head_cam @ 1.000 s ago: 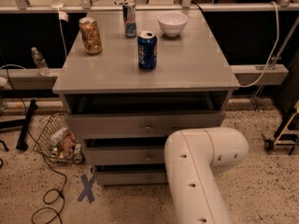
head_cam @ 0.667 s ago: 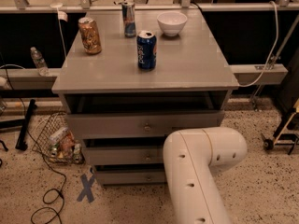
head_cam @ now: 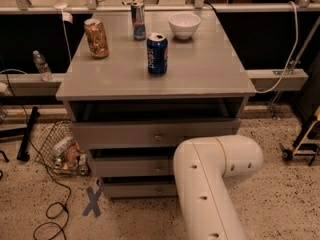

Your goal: Close bottom drawer

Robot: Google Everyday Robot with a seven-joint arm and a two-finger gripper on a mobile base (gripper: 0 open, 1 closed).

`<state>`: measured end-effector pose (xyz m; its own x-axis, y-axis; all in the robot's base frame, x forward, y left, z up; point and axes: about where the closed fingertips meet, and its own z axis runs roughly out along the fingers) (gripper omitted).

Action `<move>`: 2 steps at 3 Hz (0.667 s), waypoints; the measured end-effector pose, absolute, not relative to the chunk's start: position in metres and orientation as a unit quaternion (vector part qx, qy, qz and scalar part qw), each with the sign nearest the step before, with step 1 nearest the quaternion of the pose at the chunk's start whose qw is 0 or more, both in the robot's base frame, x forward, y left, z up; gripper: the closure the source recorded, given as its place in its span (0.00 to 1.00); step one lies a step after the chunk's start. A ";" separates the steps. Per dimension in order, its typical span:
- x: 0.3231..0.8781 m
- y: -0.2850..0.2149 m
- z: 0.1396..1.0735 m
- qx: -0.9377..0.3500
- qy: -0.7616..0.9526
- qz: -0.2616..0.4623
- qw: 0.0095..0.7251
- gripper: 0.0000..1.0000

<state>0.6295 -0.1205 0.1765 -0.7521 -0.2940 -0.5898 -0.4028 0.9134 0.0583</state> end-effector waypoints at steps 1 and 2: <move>0.630 -0.121 0.176 -0.187 0.932 0.091 0.298 1.00; 0.630 -0.121 0.176 -0.187 0.932 0.091 0.298 1.00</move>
Offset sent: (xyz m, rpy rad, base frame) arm -0.0493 -0.1105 -0.0035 -0.1899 0.4481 -0.1784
